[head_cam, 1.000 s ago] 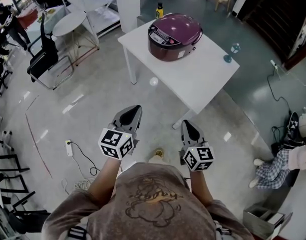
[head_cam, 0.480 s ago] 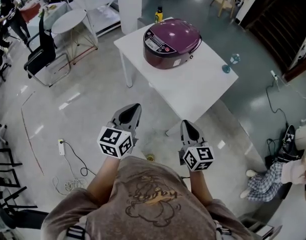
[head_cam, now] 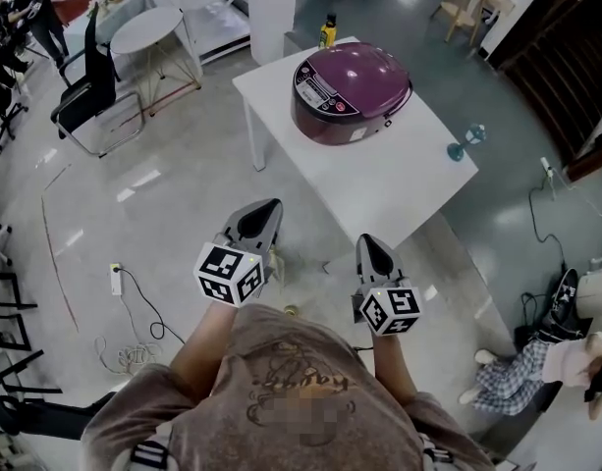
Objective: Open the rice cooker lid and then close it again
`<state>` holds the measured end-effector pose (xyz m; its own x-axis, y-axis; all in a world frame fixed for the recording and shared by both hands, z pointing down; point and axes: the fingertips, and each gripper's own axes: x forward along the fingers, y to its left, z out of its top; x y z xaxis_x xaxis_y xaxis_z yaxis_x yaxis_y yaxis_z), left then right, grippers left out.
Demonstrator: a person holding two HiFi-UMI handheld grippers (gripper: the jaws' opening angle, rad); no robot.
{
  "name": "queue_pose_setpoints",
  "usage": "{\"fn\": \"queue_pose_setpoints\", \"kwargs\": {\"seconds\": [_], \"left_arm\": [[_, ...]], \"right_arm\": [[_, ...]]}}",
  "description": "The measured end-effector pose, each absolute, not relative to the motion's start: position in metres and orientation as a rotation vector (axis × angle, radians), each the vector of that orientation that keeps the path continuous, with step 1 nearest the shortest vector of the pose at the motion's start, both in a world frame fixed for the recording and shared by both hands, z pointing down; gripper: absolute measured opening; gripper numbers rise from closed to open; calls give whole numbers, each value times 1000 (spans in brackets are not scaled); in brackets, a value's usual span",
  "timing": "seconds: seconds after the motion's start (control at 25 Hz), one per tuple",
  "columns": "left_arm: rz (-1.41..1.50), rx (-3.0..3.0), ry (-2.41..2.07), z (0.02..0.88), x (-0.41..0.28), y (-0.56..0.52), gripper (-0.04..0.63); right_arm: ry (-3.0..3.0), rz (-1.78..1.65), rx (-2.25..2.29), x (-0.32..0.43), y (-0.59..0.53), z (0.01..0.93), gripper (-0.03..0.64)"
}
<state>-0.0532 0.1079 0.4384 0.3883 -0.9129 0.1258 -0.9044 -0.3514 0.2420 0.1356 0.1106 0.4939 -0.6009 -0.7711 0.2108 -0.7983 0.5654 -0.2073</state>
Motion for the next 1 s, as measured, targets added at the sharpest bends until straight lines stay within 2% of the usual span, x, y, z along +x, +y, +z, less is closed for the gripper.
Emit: {"fn": "queue_pose_setpoints", "kwargs": {"seconds": [1.0], "left_arm": [[-48,2417,-1476,430,-82,-92,20]], "right_arm": [[-2627,455,1470,105,-70,484,3]]}}
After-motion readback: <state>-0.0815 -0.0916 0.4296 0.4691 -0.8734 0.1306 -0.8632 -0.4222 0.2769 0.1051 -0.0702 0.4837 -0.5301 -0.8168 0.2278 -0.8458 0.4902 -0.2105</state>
